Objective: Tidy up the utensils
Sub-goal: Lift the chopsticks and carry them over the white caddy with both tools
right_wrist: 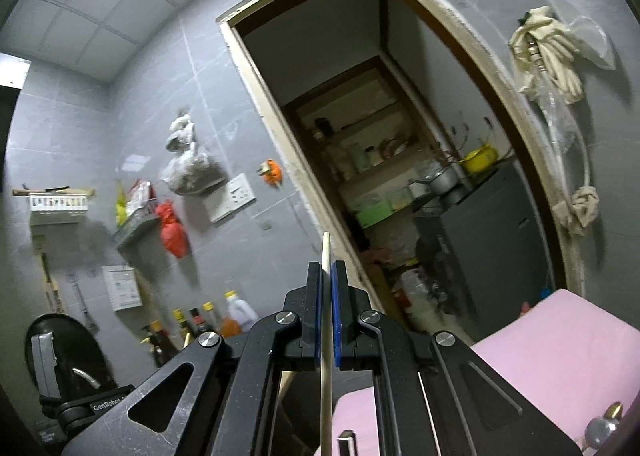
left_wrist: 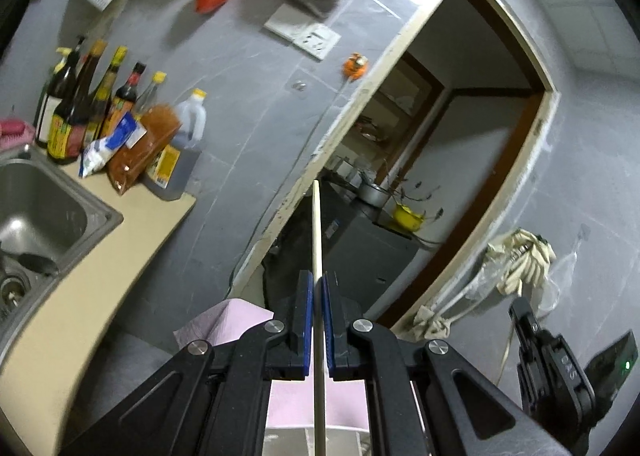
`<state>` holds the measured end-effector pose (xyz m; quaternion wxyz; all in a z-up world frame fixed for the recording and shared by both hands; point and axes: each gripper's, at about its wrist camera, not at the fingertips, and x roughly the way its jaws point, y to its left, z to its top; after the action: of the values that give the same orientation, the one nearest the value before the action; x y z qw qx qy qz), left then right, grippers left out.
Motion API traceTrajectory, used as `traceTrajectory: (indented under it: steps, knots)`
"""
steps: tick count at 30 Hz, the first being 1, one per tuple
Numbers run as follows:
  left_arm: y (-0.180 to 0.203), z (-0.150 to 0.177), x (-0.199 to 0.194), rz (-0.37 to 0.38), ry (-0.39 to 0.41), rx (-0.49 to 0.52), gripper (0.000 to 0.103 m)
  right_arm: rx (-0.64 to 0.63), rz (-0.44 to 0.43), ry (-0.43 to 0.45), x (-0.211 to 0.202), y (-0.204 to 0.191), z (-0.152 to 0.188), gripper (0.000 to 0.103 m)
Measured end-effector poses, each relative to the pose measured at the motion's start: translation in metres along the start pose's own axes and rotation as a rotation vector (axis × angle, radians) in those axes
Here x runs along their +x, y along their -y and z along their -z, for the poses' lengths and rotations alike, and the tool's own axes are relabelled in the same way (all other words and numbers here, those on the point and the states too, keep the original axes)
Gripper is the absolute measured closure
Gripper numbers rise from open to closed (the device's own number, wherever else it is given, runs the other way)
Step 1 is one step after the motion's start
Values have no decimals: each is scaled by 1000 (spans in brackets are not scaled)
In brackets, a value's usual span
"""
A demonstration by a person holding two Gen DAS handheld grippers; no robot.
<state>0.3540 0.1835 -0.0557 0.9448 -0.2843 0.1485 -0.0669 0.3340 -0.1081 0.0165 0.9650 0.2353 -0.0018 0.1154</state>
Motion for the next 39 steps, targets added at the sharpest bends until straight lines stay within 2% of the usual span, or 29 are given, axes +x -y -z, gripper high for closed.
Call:
traceTrajectory:
  steps: [4,9,16,28,32,39]
  knots:
    - [-6,6,10,-5,13,-14,98,10,39,37,-1,4,11,99]
    - [-2,18,14,-25,38,42,98,10,77,67,-1,7,22,99]
    - [2,28,14,-49,71,90,98,-59,137,92,-1,-1,33,99]
    - [-19,34,18,-59,78,-15,98,-79,180,67,-2,9,42,99]
    - [-16,38,19,-72,89,-3,98,-72,186,52,-2,15,43,99]
    - [-5,45,17,-108,117,89,98,-66,163,30,-3,18,45,99]
